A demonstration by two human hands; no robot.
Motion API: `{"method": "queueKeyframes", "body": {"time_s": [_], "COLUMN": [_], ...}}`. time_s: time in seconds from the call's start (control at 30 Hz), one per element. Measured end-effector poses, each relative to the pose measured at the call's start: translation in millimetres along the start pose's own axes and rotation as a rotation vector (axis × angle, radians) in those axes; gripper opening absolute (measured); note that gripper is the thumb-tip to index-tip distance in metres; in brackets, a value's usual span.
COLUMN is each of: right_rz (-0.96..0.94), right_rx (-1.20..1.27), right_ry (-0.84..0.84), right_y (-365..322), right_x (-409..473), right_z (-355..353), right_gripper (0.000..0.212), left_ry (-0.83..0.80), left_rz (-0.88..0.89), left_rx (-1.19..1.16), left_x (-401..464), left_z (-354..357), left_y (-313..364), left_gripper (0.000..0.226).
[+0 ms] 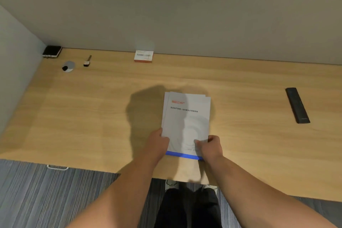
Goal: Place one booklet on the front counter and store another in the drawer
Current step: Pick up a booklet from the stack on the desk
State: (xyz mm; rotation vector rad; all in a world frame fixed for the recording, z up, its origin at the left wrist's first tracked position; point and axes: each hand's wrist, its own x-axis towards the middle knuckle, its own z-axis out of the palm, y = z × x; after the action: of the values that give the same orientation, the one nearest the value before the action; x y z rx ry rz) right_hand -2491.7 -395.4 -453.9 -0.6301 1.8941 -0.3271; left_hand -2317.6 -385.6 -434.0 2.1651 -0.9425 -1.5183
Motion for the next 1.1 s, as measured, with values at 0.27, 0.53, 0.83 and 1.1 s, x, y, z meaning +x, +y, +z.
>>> {"method": "queueKeyframes", "body": {"time_s": [0.27,0.53,0.83,1.1], "right_rz": [0.094,0.189,0.061,0.028], "right_rx": [0.248,0.367,0.25,0.101], "right_ry": [-0.067,0.015,-0.019,0.096], "right_y": [7.7,26.2,17.6,22.7], "right_x": [9.8,12.0,3.8,-5.2], "right_z": [-22.9,-65.7,-57.2,-51.9], "right_gripper": [0.008,0.018,0.016,0.022], "left_ry": [0.048,0.179,0.008,-0.178], "left_rz": [-0.036,0.04,0.148,0.196], "left_rx": [-0.063,0.27,0.641,0.442], "left_x": [16.6,16.1,4.9,5.0], "left_z": [-3.3,14.9,30.8,36.9], "left_y": [3.4,-5.3,-1.2,12.2], "left_gripper": [0.035,0.035,0.061,0.061]}}
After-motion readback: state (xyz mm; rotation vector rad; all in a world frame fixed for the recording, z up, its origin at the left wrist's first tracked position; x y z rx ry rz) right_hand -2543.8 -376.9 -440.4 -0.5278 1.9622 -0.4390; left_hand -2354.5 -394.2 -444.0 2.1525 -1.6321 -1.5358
